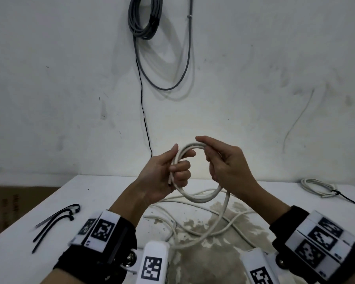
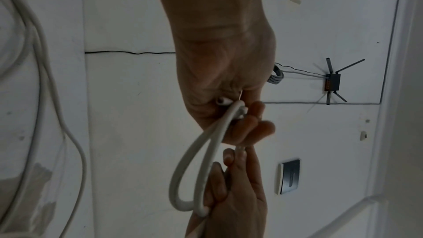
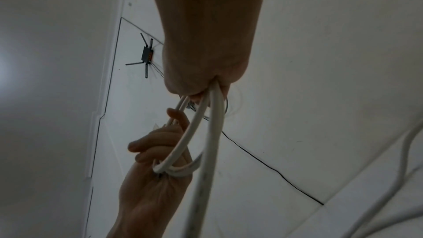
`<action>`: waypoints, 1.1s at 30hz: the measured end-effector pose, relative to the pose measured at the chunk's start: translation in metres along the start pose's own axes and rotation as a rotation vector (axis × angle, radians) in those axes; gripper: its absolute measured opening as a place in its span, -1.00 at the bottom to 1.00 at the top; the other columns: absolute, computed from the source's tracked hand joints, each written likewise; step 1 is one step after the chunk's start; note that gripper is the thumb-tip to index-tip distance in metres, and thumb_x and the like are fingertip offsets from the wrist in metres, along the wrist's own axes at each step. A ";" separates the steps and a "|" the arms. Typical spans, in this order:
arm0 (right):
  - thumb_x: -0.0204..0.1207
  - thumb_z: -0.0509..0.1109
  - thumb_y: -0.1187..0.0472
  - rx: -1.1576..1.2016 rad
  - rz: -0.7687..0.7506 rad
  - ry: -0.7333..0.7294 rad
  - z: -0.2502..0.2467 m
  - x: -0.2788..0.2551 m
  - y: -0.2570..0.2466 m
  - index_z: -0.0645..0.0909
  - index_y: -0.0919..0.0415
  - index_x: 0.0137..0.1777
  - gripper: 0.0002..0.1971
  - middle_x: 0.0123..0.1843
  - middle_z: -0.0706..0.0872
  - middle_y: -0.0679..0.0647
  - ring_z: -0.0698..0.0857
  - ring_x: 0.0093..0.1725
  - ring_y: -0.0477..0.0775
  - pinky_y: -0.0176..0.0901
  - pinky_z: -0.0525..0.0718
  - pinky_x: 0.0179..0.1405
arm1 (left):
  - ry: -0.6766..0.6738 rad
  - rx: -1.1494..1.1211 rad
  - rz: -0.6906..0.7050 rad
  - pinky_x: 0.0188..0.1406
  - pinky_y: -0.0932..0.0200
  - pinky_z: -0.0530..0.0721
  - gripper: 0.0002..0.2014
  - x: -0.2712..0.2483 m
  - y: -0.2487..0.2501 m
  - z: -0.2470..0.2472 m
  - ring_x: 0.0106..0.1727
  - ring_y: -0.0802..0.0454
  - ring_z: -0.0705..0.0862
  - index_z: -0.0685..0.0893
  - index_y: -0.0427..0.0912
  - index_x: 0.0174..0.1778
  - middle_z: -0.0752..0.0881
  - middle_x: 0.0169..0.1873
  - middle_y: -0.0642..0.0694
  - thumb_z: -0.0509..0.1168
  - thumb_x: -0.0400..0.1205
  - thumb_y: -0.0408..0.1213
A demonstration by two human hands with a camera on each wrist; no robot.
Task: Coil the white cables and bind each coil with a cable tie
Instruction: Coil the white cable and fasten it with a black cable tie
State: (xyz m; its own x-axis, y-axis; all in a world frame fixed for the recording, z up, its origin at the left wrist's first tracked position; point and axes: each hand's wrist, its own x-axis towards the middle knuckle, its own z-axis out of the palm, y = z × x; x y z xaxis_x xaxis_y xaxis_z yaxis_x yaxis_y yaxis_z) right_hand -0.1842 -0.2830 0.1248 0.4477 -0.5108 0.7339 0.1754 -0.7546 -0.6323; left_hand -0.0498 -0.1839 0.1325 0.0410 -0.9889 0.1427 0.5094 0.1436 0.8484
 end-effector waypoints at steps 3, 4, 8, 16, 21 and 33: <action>0.62 0.18 0.46 0.046 0.010 0.041 -0.004 0.004 -0.002 0.66 0.02 0.13 -0.64 -0.43 0.45 -0.01 0.32 -0.68 -0.07 -0.35 0.34 -0.68 | 0.047 0.021 0.000 -0.51 0.27 0.60 -0.52 -0.001 -0.002 -0.003 -0.51 0.04 0.58 0.60 -0.29 -0.18 0.37 -0.67 0.02 -0.07 0.70 0.00; 0.62 0.17 0.47 0.063 0.015 0.043 -0.006 0.004 -0.003 0.66 0.03 0.13 -0.64 -0.42 0.45 -0.02 0.31 -0.68 -0.05 -0.34 0.32 -0.68 | 0.049 0.026 0.001 -0.42 0.21 0.66 -0.53 -0.002 -0.002 -0.004 -0.43 0.01 0.64 0.59 -0.28 -0.20 0.39 -0.65 0.00 -0.08 0.71 -0.03; 0.64 0.17 0.45 0.090 0.042 0.021 -0.008 0.004 -0.005 0.66 0.01 0.11 -0.64 -0.39 0.48 -0.01 0.33 -0.67 -0.03 -0.33 0.33 -0.68 | -0.005 -0.063 0.035 -0.33 0.11 0.73 -0.68 -0.007 -0.004 -0.001 -0.32 0.00 0.73 0.66 -0.28 -0.22 0.48 -0.61 0.01 0.04 0.62 -0.22; 0.68 0.12 0.37 0.109 0.096 -0.088 -0.009 0.001 -0.017 0.62 -0.02 0.22 -0.66 -0.25 0.54 0.01 0.52 -0.71 0.01 -0.29 0.45 -0.67 | -0.125 -0.309 0.031 -0.38 0.15 0.48 -0.61 -0.006 -0.001 -0.016 -0.50 0.09 0.39 0.37 -0.60 0.39 0.65 -0.25 -0.25 -0.05 0.70 -0.45; 0.69 0.11 0.35 0.078 0.116 -0.085 -0.012 0.002 -0.022 0.62 0.02 0.21 -0.67 -0.18 0.56 0.06 0.56 -0.71 0.03 -0.30 0.46 -0.69 | -0.001 -0.249 0.085 -0.61 0.26 0.61 -0.69 0.000 -0.006 0.001 -0.62 0.12 0.57 0.72 -0.51 -0.02 0.64 -0.45 -0.09 0.13 0.51 -0.45; 0.66 0.15 0.37 0.072 0.066 0.064 -0.013 0.010 -0.024 0.63 0.02 0.21 -0.68 -0.11 0.65 0.13 0.60 -0.69 0.04 -0.28 0.52 -0.73 | 0.033 -0.132 0.306 -0.64 0.36 0.39 -0.74 0.000 -0.012 0.017 -0.69 0.24 0.35 0.63 -0.28 0.03 0.52 -0.51 0.06 0.12 0.53 -0.30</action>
State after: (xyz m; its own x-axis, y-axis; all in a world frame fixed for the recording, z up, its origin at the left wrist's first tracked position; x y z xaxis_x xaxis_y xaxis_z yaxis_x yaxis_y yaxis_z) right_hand -0.1953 -0.2758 0.1503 0.4037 -0.5851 0.7033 0.2109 -0.6886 -0.6938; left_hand -0.0700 -0.1850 0.1308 0.2363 -0.9016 0.3622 0.5756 0.4302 0.6954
